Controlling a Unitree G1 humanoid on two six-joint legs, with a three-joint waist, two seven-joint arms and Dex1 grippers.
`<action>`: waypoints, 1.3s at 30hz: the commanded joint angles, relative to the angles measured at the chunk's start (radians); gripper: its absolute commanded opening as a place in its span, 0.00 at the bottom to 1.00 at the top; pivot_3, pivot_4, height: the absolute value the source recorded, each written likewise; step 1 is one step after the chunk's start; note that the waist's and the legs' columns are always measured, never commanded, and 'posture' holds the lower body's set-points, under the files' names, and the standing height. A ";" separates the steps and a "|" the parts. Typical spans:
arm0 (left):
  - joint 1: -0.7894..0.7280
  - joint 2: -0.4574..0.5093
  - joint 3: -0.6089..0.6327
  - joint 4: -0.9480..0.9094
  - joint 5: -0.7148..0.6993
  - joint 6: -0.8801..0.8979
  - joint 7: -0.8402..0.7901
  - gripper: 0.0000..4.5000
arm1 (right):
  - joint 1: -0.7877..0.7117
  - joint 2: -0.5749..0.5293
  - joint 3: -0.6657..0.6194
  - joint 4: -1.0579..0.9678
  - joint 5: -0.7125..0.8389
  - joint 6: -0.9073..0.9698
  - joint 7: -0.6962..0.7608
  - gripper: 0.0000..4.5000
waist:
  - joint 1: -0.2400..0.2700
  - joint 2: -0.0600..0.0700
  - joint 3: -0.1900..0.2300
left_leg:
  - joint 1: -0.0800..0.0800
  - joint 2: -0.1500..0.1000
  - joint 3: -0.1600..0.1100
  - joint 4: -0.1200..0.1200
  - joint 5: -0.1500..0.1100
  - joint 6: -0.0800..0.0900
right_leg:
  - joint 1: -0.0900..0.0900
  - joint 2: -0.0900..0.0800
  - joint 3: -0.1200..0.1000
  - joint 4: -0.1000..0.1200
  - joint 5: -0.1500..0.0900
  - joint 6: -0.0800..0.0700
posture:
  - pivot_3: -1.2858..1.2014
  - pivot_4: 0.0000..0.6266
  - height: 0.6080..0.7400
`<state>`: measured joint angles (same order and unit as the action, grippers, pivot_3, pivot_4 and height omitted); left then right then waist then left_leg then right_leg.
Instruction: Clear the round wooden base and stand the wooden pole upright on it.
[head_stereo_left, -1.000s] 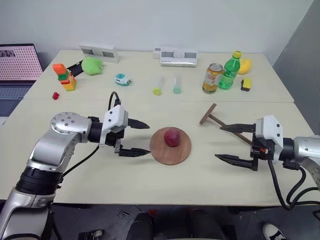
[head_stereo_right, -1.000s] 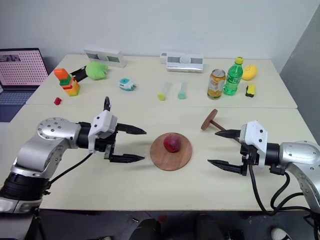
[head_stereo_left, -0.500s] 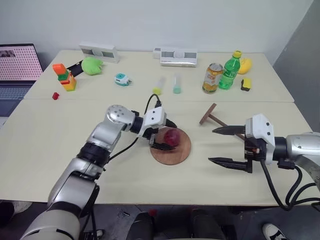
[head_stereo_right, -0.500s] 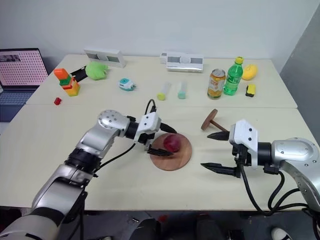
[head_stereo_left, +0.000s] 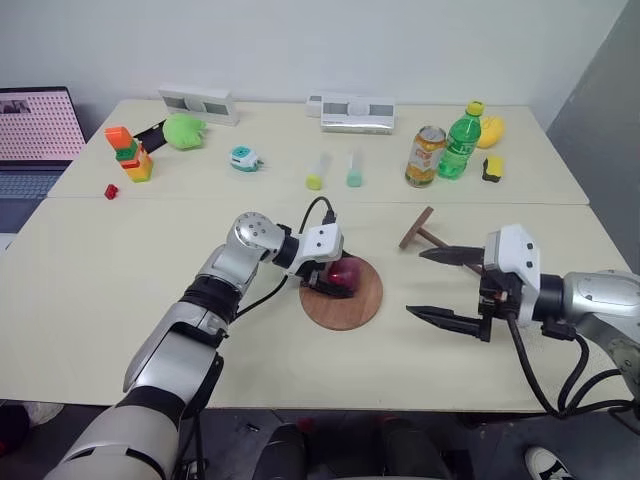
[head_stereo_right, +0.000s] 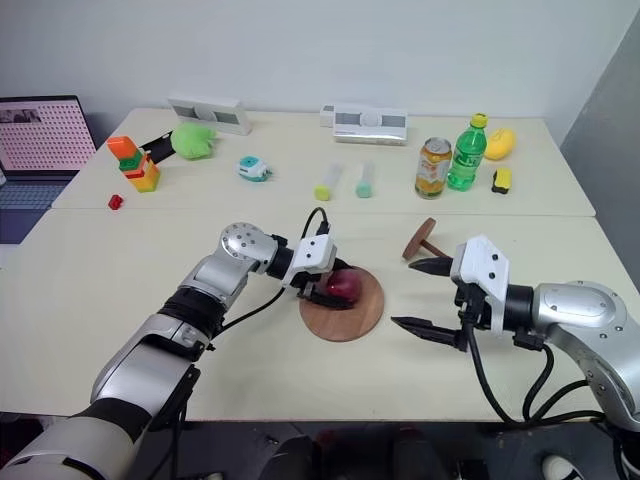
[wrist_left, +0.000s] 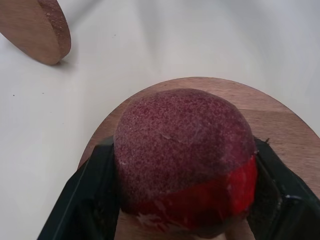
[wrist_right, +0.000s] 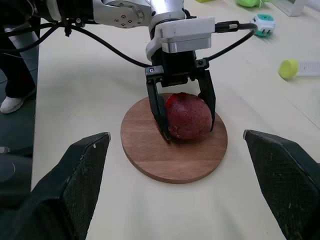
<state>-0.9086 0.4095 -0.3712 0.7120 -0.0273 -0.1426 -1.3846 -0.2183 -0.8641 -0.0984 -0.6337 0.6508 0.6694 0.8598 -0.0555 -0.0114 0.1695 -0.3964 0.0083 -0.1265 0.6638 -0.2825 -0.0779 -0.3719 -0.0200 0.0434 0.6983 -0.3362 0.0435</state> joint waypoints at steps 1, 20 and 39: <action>0.000 0.043 0.094 -0.089 -0.045 0.028 0.039 0.59 | -0.020 0.008 -0.023 -0.028 0.020 -0.001 -0.020 1.00 | -0.001 0.000 0.000 | 0.000 0.000 0.000 0.000 0.000 0.000 | 0.000 0.000 0.000 0.000 0.000 0.000 | 0.52 0.24 1.00; -0.157 0.068 0.476 0.279 -0.014 0.396 1.004 0.59 | -0.137 0.167 0.120 0.049 -0.054 -0.011 -0.139 1.00 | -0.001 -0.001 -0.001 | -0.001 -0.001 -0.004 0.001 0.002 -0.003 | -0.001 -0.001 -0.003 0.001 0.000 0.000 | 0.52 0.24 1.00; -0.181 0.066 0.487 0.419 0.000 0.324 1.050 0.98 | -0.143 0.208 0.126 0.048 -0.105 0.001 -0.179 1.00 | -0.004 -0.001 -0.001 | -0.002 -0.001 -0.003 0.001 0.002 -0.004 | -0.002 -0.001 -0.002 0.002 0.000 0.000 | 0.52 0.24 1.00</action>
<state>-1.0742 0.4471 0.1228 1.1754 -0.0430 0.2074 -0.3316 -0.3612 -0.6552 0.0586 -0.5481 0.5320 0.6738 0.6815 -0.0598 -0.0124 0.1688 -0.3981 0.0072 -0.1296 0.6644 -0.2800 -0.0822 -0.3740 -0.0211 0.0412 0.6999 -0.3361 0.0437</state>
